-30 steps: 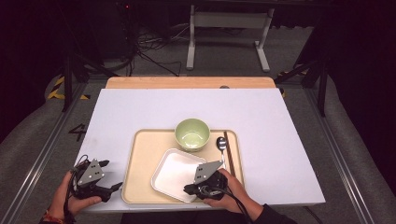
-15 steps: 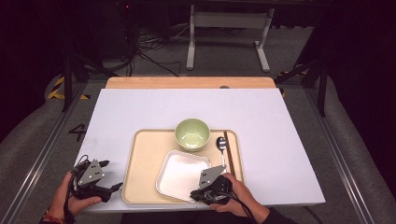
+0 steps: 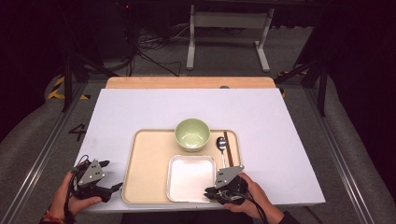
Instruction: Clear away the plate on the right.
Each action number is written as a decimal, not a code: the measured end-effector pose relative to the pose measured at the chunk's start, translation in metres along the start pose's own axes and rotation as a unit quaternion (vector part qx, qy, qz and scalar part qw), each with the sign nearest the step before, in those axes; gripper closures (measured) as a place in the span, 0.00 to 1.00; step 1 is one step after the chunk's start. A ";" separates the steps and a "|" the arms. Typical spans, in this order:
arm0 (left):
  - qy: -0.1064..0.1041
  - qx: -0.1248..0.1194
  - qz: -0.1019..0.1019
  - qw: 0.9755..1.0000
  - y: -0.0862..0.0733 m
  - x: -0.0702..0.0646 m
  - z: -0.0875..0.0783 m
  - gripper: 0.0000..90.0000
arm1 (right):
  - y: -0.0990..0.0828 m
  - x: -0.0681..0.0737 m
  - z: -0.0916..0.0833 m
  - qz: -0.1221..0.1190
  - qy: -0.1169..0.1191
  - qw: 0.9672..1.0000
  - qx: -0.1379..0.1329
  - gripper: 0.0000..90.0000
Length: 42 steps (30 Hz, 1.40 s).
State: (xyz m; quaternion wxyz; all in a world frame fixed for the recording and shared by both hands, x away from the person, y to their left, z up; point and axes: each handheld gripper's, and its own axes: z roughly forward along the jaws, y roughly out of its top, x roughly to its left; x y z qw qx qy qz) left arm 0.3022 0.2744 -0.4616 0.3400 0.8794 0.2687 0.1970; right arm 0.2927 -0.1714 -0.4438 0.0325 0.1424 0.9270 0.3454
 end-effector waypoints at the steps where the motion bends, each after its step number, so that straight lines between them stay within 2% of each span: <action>1: 0.000 0.000 0.000 1.000 0.000 0.000 0.000 0.13 | -0.002 0.000 -0.001 0.003 -0.001 1.000 0.000 0.90; 11: -0.001 0.001 0.000 1.000 0.001 -0.001 0.001 0.13 | -0.008 -0.001 -0.008 0.009 -0.008 1.000 -0.001 0.87; 18: -0.001 0.000 0.000 1.000 0.001 -0.001 0.001 0.13 | -0.005 -0.001 -0.012 0.010 -0.016 1.000 -0.014 0.81; 25: -0.001 0.000 0.000 1.000 0.001 -0.001 0.001 0.13 | -0.002 -0.002 -0.014 0.008 -0.028 0.999 -0.017 0.74; 29: 0.000 0.001 0.000 1.000 0.001 -0.001 0.001 0.13 | 0.001 -0.004 -0.016 -0.002 -0.041 0.999 -0.016 0.70; 36: 0.000 0.001 0.000 1.000 0.000 -0.001 0.001 0.14 | 0.006 -0.007 -0.024 0.001 -0.067 0.997 -0.025 0.63; 42: 0.000 -0.001 0.001 1.000 0.000 0.000 0.001 0.14 | 0.009 -0.011 -0.032 -0.003 -0.098 0.995 -0.032 0.57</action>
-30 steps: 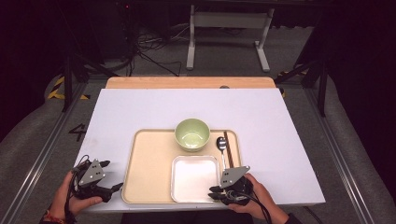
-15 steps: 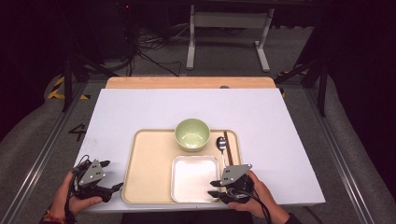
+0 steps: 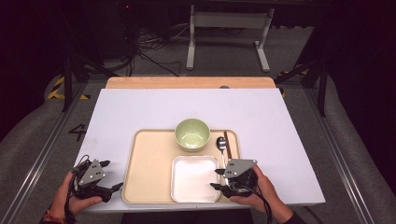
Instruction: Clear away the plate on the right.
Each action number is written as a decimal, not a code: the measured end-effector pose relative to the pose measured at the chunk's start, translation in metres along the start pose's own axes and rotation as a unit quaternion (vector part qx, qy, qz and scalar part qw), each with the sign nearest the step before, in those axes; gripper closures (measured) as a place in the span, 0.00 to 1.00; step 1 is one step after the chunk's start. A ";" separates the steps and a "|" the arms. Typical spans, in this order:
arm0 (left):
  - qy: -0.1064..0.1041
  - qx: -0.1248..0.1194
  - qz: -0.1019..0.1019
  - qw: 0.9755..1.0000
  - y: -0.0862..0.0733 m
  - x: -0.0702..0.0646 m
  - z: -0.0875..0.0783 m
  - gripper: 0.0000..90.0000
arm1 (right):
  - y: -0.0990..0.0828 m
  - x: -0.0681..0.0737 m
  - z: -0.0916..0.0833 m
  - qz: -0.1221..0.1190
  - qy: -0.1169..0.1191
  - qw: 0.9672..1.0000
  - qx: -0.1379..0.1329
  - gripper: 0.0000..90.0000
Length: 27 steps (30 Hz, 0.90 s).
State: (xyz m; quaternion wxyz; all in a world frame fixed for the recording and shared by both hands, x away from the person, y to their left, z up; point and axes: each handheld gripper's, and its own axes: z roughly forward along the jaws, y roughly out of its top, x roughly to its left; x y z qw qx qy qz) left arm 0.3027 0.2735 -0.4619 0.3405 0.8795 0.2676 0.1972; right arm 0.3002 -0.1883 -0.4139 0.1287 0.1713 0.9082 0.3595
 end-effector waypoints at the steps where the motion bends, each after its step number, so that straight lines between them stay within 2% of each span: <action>1: 0.000 -0.001 -0.001 1.000 0.000 0.000 0.000 0.14 | 0.001 -0.001 -0.001 0.000 -0.003 1.000 -0.002 0.56; 4: 0.000 -0.001 -0.001 1.000 0.000 0.000 -0.001 0.14 | 0.003 -0.005 -0.006 0.000 -0.020 1.000 -0.007 0.52; 11: -0.001 0.000 0.000 1.000 0.000 0.000 0.000 0.14 | 0.006 -0.012 -0.017 0.006 -0.043 0.999 -0.025 0.45; 20: -0.001 -0.001 -0.001 1.000 0.000 0.000 0.000 0.14 | 0.005 -0.021 -0.019 -0.002 -0.085 0.996 -0.023 0.38; 27: -0.002 0.000 -0.001 1.000 0.000 0.001 0.000 0.14 | 0.002 -0.030 -0.024 0.000 -0.115 0.993 -0.026 0.34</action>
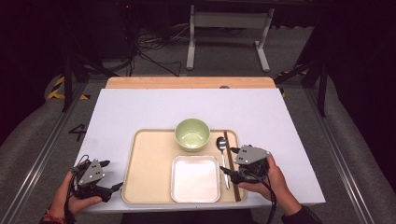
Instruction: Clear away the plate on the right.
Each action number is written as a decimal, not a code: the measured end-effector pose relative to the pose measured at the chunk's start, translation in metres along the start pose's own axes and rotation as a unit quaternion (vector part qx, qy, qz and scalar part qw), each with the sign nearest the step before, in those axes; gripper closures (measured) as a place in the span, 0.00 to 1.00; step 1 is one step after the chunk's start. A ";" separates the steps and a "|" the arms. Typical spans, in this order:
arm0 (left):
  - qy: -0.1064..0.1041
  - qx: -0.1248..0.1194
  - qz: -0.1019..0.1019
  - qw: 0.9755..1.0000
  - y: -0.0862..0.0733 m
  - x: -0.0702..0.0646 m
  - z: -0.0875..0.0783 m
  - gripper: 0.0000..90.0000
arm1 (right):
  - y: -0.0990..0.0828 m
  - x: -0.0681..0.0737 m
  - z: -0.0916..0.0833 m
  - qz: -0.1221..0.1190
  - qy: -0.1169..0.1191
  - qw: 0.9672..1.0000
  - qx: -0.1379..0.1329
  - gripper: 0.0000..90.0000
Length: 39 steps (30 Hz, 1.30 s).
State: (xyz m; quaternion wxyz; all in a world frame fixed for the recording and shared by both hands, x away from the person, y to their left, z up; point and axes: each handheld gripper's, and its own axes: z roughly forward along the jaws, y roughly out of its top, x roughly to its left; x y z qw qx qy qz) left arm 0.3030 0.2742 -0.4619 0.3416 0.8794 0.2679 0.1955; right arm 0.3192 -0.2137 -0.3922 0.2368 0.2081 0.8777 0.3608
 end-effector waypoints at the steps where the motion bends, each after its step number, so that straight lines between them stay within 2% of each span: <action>1: 0.000 0.000 0.000 1.000 0.000 0.000 0.000 0.14 | 0.000 -0.001 -0.001 0.001 0.000 1.000 -0.002 0.34; 5: 0.000 0.002 0.001 1.000 0.000 0.000 0.000 0.14 | -0.003 -0.010 -0.004 0.006 -0.009 1.000 -0.017 0.28; 11: -0.001 0.000 0.001 1.000 0.000 0.001 0.001 0.14 | -0.010 -0.022 -0.006 0.024 -0.038 0.999 -0.020 0.23; 22: -0.002 0.002 0.003 1.000 0.002 0.002 0.003 0.13 | -0.030 -0.041 -0.011 0.048 -0.066 0.996 -0.023 0.21; 29: -0.002 0.000 0.003 1.000 0.003 0.003 0.003 0.14 | -0.045 -0.050 -0.016 0.071 -0.082 0.994 -0.019 0.20; 34: -0.003 -0.002 0.004 1.000 0.004 0.004 0.004 0.14 | -0.056 -0.052 -0.018 0.082 -0.093 0.992 -0.009 0.20; 39: -0.004 -0.005 0.004 1.000 0.006 0.005 0.005 0.14 | -0.067 -0.054 -0.023 0.092 -0.099 0.991 -0.011 0.18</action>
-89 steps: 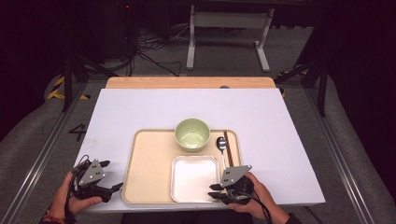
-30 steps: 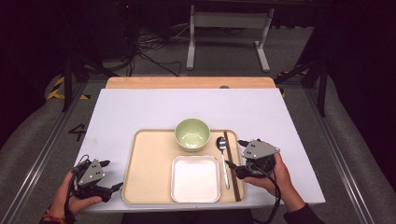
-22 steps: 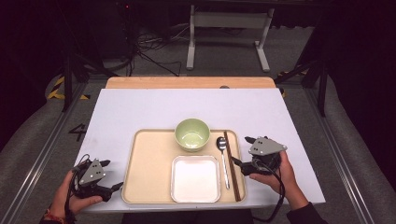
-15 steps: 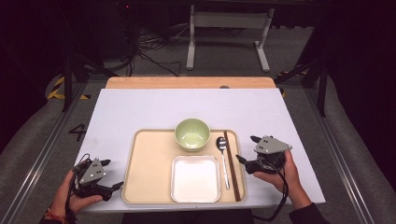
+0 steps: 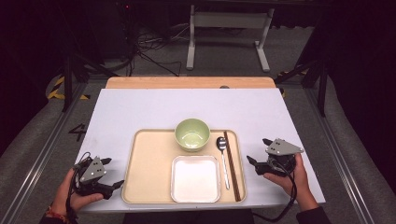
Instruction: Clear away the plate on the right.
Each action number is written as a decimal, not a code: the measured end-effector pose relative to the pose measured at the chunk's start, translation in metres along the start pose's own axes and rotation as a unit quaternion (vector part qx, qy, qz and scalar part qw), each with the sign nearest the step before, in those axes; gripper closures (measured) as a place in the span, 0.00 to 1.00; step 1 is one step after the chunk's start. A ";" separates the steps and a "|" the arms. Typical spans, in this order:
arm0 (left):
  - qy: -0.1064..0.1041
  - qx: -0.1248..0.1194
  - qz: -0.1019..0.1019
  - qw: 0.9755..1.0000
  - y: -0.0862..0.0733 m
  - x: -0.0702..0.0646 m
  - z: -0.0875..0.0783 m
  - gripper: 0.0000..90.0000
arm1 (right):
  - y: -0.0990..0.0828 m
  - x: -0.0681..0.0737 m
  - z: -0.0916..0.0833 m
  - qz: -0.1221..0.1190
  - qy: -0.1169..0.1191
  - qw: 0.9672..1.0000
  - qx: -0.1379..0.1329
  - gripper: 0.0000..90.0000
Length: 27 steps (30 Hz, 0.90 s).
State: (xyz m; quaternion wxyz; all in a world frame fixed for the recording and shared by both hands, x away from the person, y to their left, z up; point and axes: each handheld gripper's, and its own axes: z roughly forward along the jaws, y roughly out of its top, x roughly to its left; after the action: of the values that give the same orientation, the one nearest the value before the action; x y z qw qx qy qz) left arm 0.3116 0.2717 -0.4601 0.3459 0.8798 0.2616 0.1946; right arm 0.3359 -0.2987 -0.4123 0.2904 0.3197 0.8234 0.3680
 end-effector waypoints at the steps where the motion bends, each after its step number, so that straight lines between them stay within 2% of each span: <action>1: 0.001 0.000 0.000 1.000 0.000 0.000 0.000 0.14 | -0.002 -0.001 -0.001 0.004 -0.001 1.000 0.000 0.18; 9: -0.002 -0.002 0.005 1.000 0.004 0.001 0.003 0.13 | -0.027 -0.005 -0.006 0.027 -0.026 0.999 0.009 0.16; 13: -0.004 -0.002 0.007 1.000 0.006 0.002 0.005 0.13 | -0.040 -0.006 -0.009 0.045 -0.030 0.998 0.016 0.16; 16: -0.003 -0.005 0.007 1.000 0.008 0.003 0.006 0.13 | -0.048 -0.006 -0.009 0.049 -0.032 0.998 0.024 0.15; 22: -0.001 -0.010 0.012 1.000 0.010 0.004 0.006 0.13 | -0.051 -0.004 -0.009 0.053 -0.035 0.998 0.023 0.15; 27: 0.008 -0.025 0.004 1.000 0.010 0.006 0.002 0.13 | -0.051 0.000 -0.008 0.051 -0.035 0.998 0.025 0.15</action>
State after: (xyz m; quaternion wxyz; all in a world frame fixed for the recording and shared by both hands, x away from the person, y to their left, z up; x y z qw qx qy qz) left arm 0.3204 0.2683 -0.4537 0.3649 0.8703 0.2561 0.2096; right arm 0.3142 -0.3290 -0.4478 0.2919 0.3810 0.8045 0.3499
